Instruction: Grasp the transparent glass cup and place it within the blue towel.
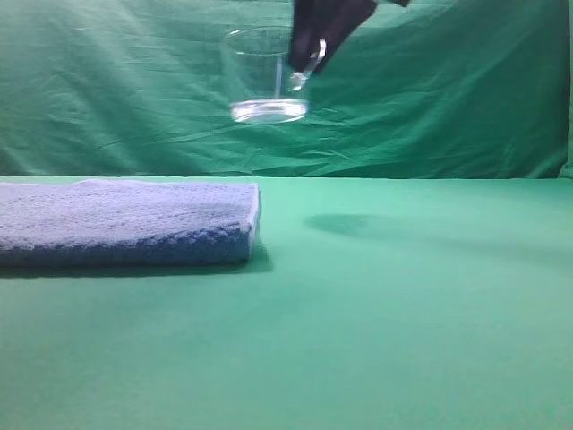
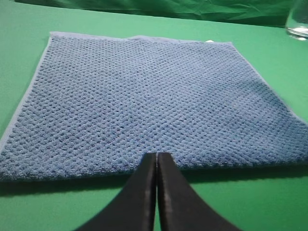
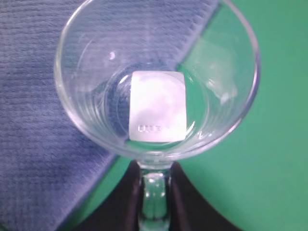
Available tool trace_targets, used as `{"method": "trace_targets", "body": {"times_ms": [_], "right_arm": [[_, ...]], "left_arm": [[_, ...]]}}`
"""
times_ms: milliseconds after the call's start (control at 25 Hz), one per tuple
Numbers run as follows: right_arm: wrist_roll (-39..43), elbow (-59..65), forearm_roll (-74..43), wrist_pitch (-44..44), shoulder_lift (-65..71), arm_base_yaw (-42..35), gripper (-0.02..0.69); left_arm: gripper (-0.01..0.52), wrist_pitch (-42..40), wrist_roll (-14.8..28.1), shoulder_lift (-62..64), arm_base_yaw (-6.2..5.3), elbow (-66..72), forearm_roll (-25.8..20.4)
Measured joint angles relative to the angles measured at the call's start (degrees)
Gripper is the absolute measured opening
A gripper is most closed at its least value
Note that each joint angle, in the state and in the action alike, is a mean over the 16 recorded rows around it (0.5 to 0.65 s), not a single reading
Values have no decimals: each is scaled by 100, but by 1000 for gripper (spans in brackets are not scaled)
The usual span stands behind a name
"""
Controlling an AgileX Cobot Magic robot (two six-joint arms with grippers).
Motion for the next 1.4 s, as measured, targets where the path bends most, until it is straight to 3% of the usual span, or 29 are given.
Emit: {"method": "trace_targets", "body": {"times_ms": [160,400,560,760,1080,1400], "right_arm": [[-22,-447,-124,-109,501,195,158],[198,-935,-258,99,827,276,313],[540,-1280,-534,614,750,287,334],[1073,-1716,-966,1409,388,290,270],[1684,-1852,-1514,2198,-738,287,29],[1821,-645,-1536,2058,-2298,284,0]], "left_arm": [[0,0,0,0,0,0,0],[0,0,0,0,0,0,0],[0,0,0,0,0,0,0],[0,0,0,0,0,0,0],[0,0,0,0,0,0,0],[0,0,0,0,0,0,0]]}}
